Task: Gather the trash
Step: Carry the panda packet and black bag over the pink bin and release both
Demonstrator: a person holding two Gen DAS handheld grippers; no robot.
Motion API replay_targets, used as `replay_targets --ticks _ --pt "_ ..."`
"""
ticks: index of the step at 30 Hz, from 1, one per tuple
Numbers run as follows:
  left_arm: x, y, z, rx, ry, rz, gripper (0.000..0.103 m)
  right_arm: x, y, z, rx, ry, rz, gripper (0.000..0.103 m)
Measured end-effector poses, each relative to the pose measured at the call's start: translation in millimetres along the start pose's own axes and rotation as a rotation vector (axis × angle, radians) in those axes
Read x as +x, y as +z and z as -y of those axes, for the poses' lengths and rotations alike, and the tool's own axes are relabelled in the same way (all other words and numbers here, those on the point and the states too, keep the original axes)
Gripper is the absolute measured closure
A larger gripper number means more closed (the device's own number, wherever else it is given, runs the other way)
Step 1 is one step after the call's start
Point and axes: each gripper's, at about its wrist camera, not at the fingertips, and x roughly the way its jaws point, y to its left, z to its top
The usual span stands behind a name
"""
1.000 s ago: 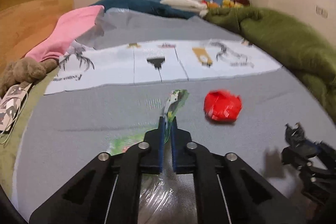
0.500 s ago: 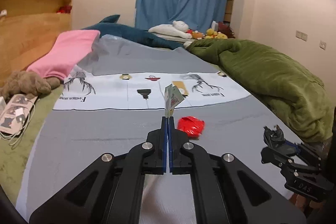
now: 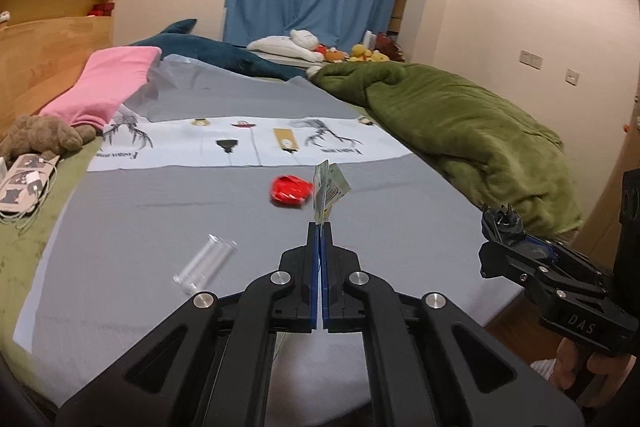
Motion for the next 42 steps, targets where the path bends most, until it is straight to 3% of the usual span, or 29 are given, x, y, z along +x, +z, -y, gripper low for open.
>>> replay_targets --ticks 11,21,31,42 --pt "-39.8 -44.6 66.9 0.098 -0.093 -0.035 0.102 -73.9 -51.8 19.8 0.039 -0.07 -0.017 0.048" --pt "-39.5 -91.7 121.8 0.147 -0.189 -0.122 0.102 -115.1 -111.2 52.9 0.108 -0.172 -0.051 0.048" --pt "-20.1 -155.4 162.3 0.205 -0.277 -0.249 0.102 -126.8 -178.2 90.8 0.206 -0.254 -0.143 0.048" --pt "12.7 -186.2 163.9 0.22 -0.262 -0.347 0.102 -107.5 -200.0 106.2 0.221 -0.276 -0.206 0.048"
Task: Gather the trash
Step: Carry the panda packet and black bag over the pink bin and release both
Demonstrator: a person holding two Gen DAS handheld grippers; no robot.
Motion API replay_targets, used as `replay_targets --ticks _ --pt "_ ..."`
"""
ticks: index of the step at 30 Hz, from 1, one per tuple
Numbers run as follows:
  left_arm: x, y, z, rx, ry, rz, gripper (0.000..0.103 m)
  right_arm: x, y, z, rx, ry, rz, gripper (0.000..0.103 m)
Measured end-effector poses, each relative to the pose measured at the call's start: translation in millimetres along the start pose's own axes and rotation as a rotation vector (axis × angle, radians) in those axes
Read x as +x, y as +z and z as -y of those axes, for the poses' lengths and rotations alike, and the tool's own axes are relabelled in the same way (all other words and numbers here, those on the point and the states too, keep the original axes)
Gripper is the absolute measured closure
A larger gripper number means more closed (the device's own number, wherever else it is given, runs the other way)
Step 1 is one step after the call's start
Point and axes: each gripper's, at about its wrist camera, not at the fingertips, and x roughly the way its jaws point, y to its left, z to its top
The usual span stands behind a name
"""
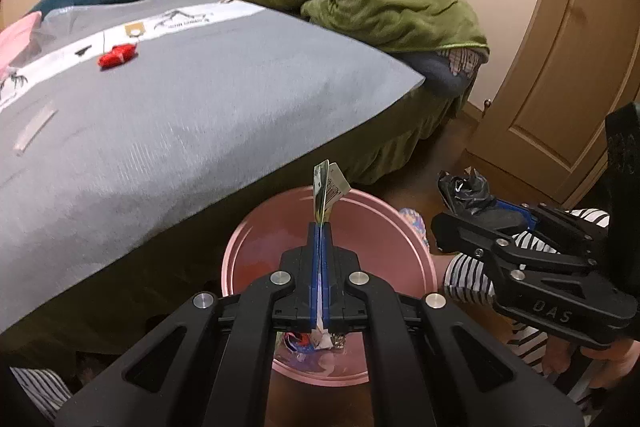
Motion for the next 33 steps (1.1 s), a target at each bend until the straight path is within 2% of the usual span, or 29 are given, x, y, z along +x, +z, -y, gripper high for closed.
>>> replay_targets --ticks 9,11,13,14,15,16,18,25,33 --pt "18.0 -3.8 -4.6 -0.016 0.01 -0.046 0.102 23.1 -6.9 0.3 0.006 0.011 -0.072 0.047" --pt "21.3 -4.1 -5.4 -0.023 0.015 -0.058 0.1 26.4 -7.2 2.0 0.012 0.005 -0.078 0.041" --pt "24.9 -4.0 -9.2 -0.048 0.023 -0.077 0.071 27.6 -7.3 4.7 0.033 -0.003 -0.074 0.029" --pt "25.8 -4.3 -11.5 -0.063 0.038 -0.08 0.036 28.3 -7.1 6.1 0.042 -0.001 -0.076 0.028" --pt "24.9 -4.9 -14.5 -0.086 0.079 -0.069 0.03 28.4 -7.5 7.5 0.048 -0.001 -0.076 0.026" --pt "22.2 -5.3 -19.4 -0.113 0.081 -0.046 0.024 28.7 -7.3 9.0 0.054 -0.008 -0.076 0.024" --pt "21.2 -2.8 -26.0 -0.149 0.061 -0.053 0.022 28.8 -7.2 11.3 0.064 -0.015 -0.075 0.022" --pt "8.6 4.7 -32.6 -0.172 0.1 -0.012 0.019 24.9 -0.3 13.0 0.087 -0.026 -0.057 0.015" --pt "-40.8 39.3 -48.0 -0.206 0.174 0.147 0.012 -12.6 42.8 -12.0 0.05 -0.002 0.14 0.006"
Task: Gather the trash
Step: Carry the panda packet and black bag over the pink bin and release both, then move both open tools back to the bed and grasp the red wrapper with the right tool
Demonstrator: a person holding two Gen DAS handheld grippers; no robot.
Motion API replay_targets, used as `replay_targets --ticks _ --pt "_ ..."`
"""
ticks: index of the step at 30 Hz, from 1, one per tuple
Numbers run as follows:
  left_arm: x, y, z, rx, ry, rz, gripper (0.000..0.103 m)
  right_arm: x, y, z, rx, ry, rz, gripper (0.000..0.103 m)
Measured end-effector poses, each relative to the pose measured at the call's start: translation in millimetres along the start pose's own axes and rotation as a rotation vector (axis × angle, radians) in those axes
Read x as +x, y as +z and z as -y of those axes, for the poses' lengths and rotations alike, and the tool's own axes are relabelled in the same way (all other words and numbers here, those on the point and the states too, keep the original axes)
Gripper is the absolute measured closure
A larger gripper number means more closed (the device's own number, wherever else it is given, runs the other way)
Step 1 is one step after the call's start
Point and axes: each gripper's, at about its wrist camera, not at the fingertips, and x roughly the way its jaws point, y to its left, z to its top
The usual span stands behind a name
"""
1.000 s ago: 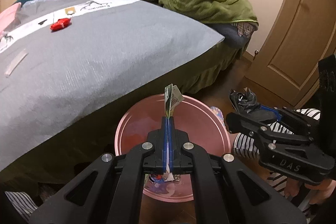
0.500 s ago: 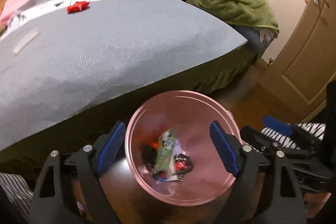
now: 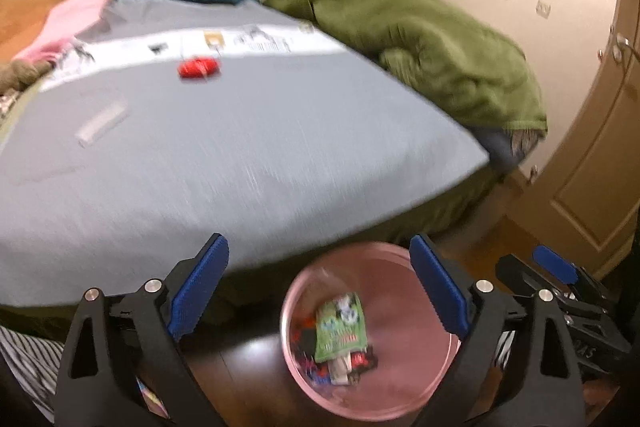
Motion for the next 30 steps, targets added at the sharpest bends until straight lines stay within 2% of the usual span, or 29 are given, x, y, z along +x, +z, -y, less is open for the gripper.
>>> replay_targets --ticks 6,14,21,25,30 --pt "-27.7 40.5 -23.0 -0.001 0.088 0.098 0.008 1.8 35.9 -29.8 -0.043 0.069 0.048 0.005" --pt "-48.6 90.7 -72.6 -0.009 0.228 0.215 0.008 23.4 73.8 -78.7 -0.101 0.124 0.105 0.005" --pt "-44.2 118.9 -125.3 -0.046 0.339 0.325 0.008 66.3 108.2 -131.6 -0.169 0.151 0.144 0.005" --pt "-27.5 133.1 -157.6 -0.072 0.362 0.333 0.008 104.2 129.4 -162.7 -0.201 0.164 0.149 0.005" --pt "2.0 133.0 -197.3 -0.079 0.409 0.328 0.008 166.0 152.7 -200.0 -0.25 0.15 0.129 0.005"
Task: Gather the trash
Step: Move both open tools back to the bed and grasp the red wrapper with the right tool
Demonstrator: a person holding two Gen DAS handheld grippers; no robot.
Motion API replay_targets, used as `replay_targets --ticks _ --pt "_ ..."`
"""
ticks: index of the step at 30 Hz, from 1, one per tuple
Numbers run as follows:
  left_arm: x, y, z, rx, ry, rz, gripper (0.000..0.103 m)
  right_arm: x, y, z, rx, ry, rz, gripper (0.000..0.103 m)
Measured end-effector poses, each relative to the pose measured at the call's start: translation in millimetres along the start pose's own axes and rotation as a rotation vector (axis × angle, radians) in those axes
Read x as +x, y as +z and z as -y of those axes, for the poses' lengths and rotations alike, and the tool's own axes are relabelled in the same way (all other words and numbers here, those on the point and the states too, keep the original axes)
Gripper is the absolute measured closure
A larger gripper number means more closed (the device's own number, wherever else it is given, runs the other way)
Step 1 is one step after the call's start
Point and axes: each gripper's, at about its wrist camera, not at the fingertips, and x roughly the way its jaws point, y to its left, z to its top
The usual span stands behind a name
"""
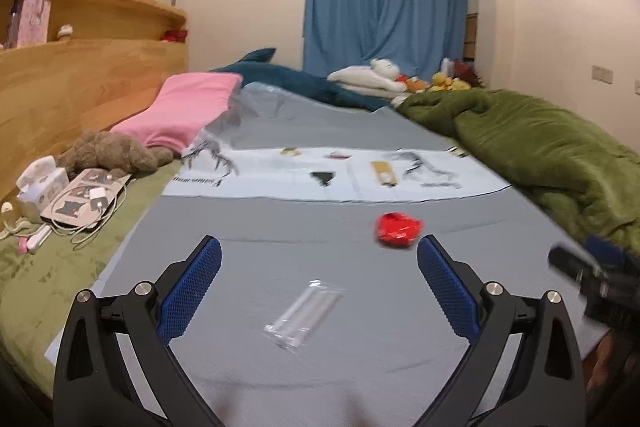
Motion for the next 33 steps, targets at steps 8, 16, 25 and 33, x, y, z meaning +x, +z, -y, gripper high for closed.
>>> replay_targets --ticks 8,16,25,33 --pt "52.8 -15.7 -60.6 -0.118 0.135 -0.096 0.008 111.9 20.1 -30.1 -0.024 0.021 -0.067 0.005" --pt "66.5 -13.3 -93.9 -0.189 0.237 -0.106 0.008 220.4 13.9 -49.9 0.018 0.017 -0.201 0.005" --pt "82.1 -17.3 -99.1 -0.219 0.24 -0.146 0.008 272.1 7.3 -54.9 0.018 -0.017 -0.311 0.009" --pt "83.6 -17.8 -87.9 -0.187 0.215 -0.143 0.008 266.4 6.8 -54.3 0.013 0.019 -0.284 0.032"
